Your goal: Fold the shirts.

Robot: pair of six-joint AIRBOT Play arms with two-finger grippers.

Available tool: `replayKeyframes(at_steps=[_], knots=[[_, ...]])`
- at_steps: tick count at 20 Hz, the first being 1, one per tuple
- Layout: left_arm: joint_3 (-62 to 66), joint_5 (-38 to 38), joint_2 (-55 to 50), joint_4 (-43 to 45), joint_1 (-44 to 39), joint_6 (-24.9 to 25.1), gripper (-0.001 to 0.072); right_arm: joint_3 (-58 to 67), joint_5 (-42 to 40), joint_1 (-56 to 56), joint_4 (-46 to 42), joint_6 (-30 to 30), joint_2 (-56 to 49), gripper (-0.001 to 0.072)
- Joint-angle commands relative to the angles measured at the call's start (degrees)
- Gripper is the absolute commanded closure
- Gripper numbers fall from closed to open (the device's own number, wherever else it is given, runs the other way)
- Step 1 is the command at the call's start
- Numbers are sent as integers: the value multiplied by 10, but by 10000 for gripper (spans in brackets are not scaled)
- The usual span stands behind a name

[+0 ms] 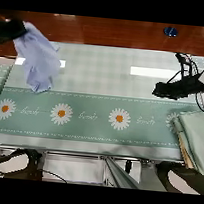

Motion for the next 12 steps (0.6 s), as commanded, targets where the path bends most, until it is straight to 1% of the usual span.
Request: replayKeyframes(at_steps=[1, 3, 7, 10, 12], knots=[[2, 76, 99, -129, -36, 29, 689, 0, -3, 0, 7, -10, 55, 305], [9, 115, 142, -153, -65, 29, 689, 0, -2, 0, 7, -11, 90, 304], [63, 140, 178, -161, -139, 29, 688, 0, 0, 0, 9, -11, 150, 304], [66, 165, 196, -161, -235, 29, 688, 0, -1, 0, 9, -13, 181, 304], [42, 204, 203, -160, -323, 64, 688, 0, -1, 0, 7, -14, 192, 304]])
